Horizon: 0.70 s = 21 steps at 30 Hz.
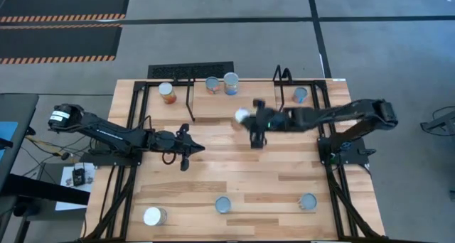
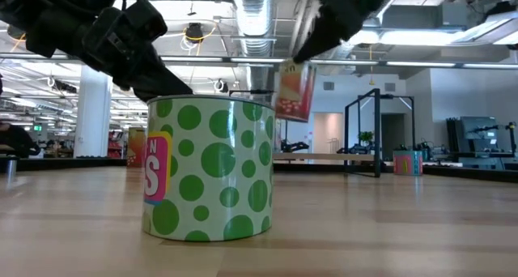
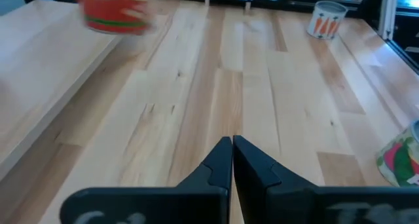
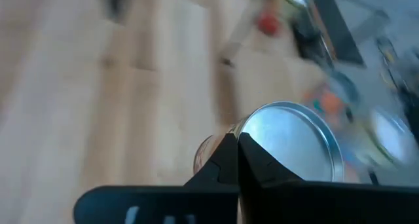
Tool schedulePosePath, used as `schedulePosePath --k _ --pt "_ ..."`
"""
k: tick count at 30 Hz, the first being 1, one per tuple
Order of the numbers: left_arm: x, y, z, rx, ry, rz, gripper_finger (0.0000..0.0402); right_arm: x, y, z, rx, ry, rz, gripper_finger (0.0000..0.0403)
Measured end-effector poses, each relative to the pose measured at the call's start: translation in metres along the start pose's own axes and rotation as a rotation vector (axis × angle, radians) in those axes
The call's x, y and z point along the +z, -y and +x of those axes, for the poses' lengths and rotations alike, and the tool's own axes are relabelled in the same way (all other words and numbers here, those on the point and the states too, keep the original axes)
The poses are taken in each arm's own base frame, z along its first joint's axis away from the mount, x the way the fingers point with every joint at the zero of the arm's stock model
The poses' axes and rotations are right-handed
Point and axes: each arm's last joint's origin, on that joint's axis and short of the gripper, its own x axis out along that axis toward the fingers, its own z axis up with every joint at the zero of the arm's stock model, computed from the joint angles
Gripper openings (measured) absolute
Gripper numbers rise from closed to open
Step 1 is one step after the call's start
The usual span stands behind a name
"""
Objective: Pick and place cans onto a shelf
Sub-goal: Put the left canned corn on the shelf
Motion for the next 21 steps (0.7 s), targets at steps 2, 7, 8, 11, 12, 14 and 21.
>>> schedulePosePath --k 2,7,8,11,12,14,21 --pt "0.000 0.000 0.000 0.000 0.002 0.000 0.0000 -0.006 0.023 0.005 -0.056 -0.027 0.058 0.0007" --pt "0.001 0.000 0.000 0.006 0.007 0.007 0.0000 -0.030 0.074 0.031 -0.119 -0.106 0.146 0.0007" --pt "0.001 0.000 0.000 0.006 0.008 0.008 0.0000 -0.035 0.081 0.036 -0.127 -0.126 0.155 0.0007" --pt "0.001 0.000 0.000 0.009 0.009 0.010 0.0000 -0.042 0.102 0.049 -0.160 -0.162 0.174 0.0007" --pt "0.001 0.000 0.000 0.010 0.010 0.010 0.0000 -0.044 0.107 0.053 -0.158 -0.169 0.175 0.0007" --pt "0.001 0.000 0.000 0.013 0.010 0.010 0.0000 -0.045 0.115 0.061 -0.163 -0.191 0.174 0.0007" --pt "0.001 -0.001 0.000 0.023 0.011 0.010 0.0000 -0.037 0.134 0.077 -0.156 -0.197 0.160 0.0008"
